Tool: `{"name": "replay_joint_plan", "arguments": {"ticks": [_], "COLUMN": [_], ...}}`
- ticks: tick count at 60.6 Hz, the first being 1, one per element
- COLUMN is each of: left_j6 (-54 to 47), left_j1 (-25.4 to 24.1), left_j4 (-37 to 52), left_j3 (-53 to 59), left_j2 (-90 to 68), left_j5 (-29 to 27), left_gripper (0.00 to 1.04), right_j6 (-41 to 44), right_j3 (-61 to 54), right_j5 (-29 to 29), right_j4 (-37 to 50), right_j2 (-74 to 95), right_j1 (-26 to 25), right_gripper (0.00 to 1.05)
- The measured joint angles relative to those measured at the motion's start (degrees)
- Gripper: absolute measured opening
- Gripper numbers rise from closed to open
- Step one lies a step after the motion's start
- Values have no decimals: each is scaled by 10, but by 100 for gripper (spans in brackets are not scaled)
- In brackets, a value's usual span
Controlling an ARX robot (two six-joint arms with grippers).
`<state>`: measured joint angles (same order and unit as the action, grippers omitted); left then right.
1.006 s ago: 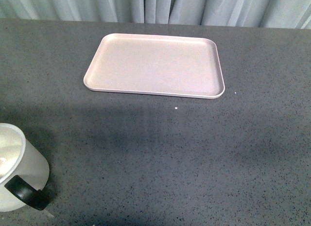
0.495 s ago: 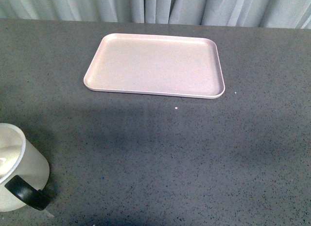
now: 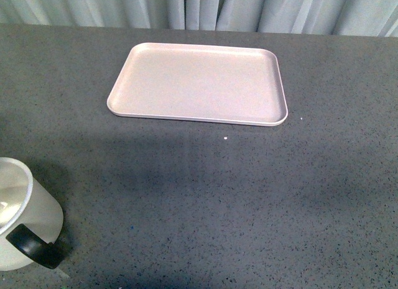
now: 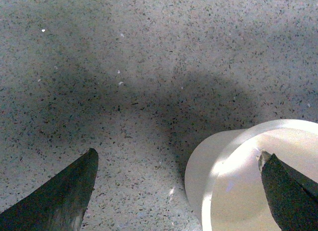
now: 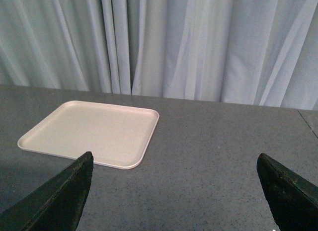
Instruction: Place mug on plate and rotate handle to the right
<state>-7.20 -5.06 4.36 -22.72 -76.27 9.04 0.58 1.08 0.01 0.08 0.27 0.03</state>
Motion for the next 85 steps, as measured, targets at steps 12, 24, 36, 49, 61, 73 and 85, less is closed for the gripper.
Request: {"name": "replay_joint_plan", "arguments": {"ticks": [12, 24, 36, 49, 61, 73, 85], "left_j6": [-37, -73, -114, -139, -142, -134, -109], "left_j1": [0, 7, 23, 36, 45, 59, 92], "left_j4": [-22, -43, -66, -81, -91, -120, -142], "left_j3": [-16, -39, -57, -67, -76, -80, -139], "left_j2": [-7, -28, -44, -56, -56, -45, -55], "left_j5": [2, -3, -5, -4, 5, 15, 10], "left_gripper": [95, 74, 41, 9, 2, 2, 2], "right_j6": [0, 0, 0, 0, 0, 0, 0], "right_j3": [0, 0, 0, 0, 0, 0, 0], "right_j5": [0, 0, 0, 0, 0, 0, 0], "right_j4": [0, 0, 0, 0, 0, 0, 0], "right_j2": [0, 0, 0, 0, 0, 0, 0], "right_j1": [0, 0, 0, 0, 0, 0, 0], "right_gripper": [96, 96, 96, 96, 96, 96, 96]}}
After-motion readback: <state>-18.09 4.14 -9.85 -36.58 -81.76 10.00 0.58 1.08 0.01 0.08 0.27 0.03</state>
